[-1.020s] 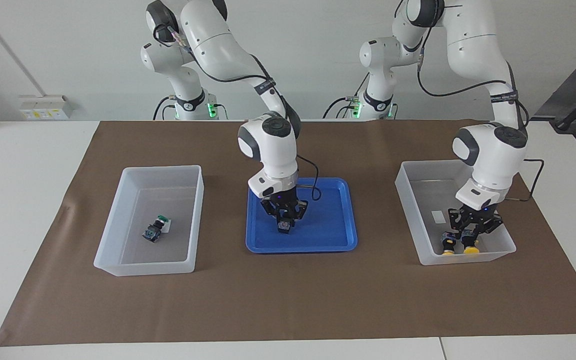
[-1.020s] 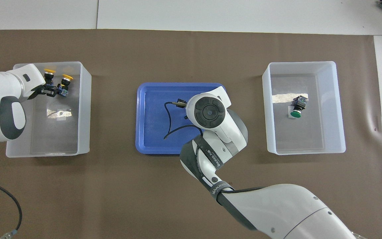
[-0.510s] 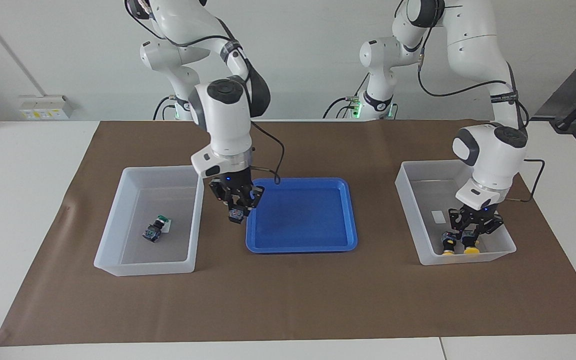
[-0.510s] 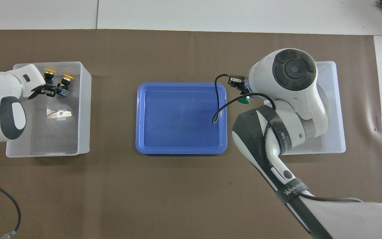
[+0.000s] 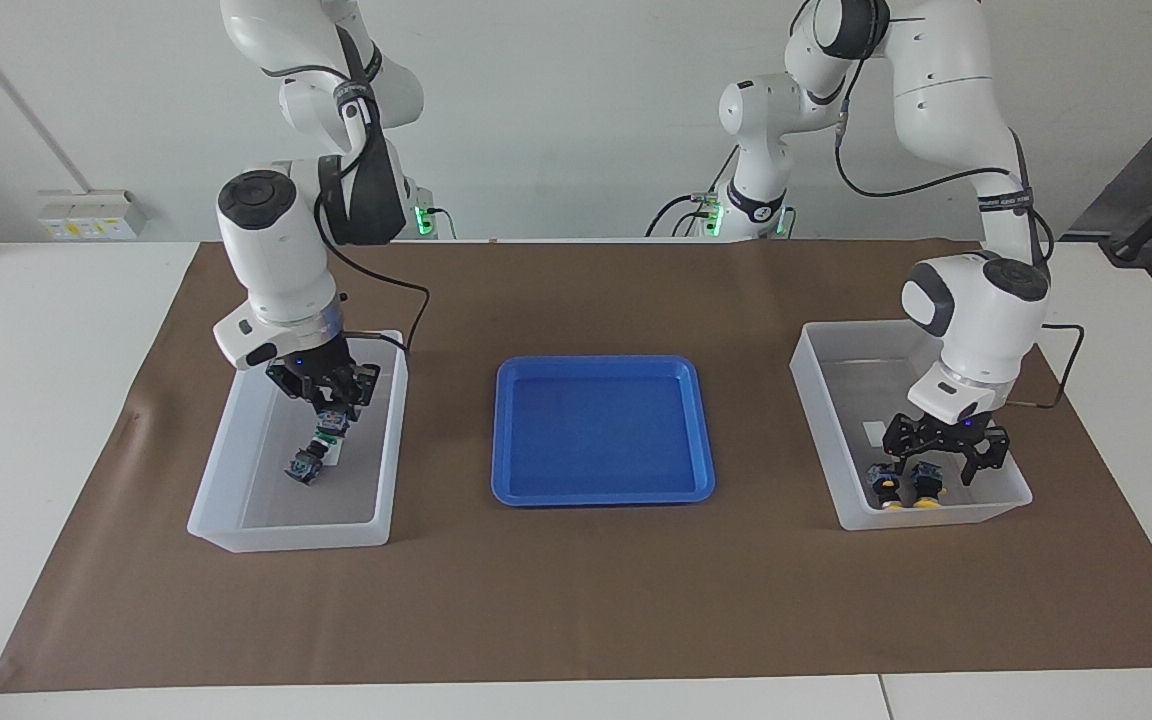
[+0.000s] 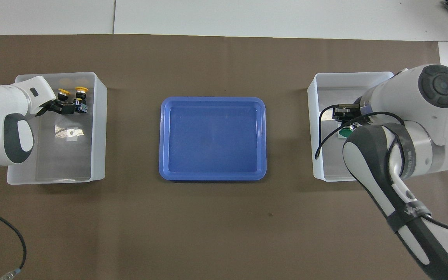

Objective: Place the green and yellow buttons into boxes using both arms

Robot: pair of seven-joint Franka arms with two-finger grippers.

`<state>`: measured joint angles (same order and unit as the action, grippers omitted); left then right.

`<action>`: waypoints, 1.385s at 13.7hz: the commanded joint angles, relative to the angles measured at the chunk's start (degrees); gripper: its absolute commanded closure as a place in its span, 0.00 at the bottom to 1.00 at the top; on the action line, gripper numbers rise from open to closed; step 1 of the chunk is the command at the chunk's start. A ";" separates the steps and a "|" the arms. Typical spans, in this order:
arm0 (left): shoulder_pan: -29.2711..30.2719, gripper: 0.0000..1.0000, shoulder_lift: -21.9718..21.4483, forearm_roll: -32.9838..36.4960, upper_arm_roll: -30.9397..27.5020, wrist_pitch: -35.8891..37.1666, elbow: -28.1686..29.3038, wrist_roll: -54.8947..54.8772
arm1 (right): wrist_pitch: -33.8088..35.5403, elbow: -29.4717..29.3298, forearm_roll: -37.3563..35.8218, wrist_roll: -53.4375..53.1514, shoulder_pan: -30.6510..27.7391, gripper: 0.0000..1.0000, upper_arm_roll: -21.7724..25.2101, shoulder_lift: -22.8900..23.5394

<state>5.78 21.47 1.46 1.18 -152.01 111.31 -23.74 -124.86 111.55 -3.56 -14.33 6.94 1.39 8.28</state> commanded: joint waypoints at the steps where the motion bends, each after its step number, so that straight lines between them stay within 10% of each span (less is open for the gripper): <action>1: 0.55 0.00 -1.50 0.48 0.32 1.96 -0.12 -0.34 | -6.87 11.12 2.50 4.12 -1.93 1.00 -0.86 -4.76; 8: -0.24 0.00 -13.45 0.39 0.49 21.63 0.05 2.47 | -15.85 16.94 3.21 9.05 -4.82 0.89 -0.86 -3.10; 11: -1.12 0.00 -18.37 0.39 0.67 30.34 0.57 6.75 | -16.30 16.94 6.18 8.96 -4.39 0.61 -0.86 -2.83; 14: -4.88 0.00 -23.03 0.39 0.76 35.54 2.24 21.06 | -16.21 16.33 7.60 8.26 -3.95 0.00 -0.86 -2.74; 19: -8.59 0.00 -22.97 -0.23 1.02 41.93 -5.10 26.64 | -12.53 8.53 7.25 8.26 -3.86 0.00 -0.69 -3.53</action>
<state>-1.82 -1.84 1.40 2.80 -115.27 110.72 2.03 -140.41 123.59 2.33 -7.22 3.41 0.94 5.74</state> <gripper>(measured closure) 0.000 0.000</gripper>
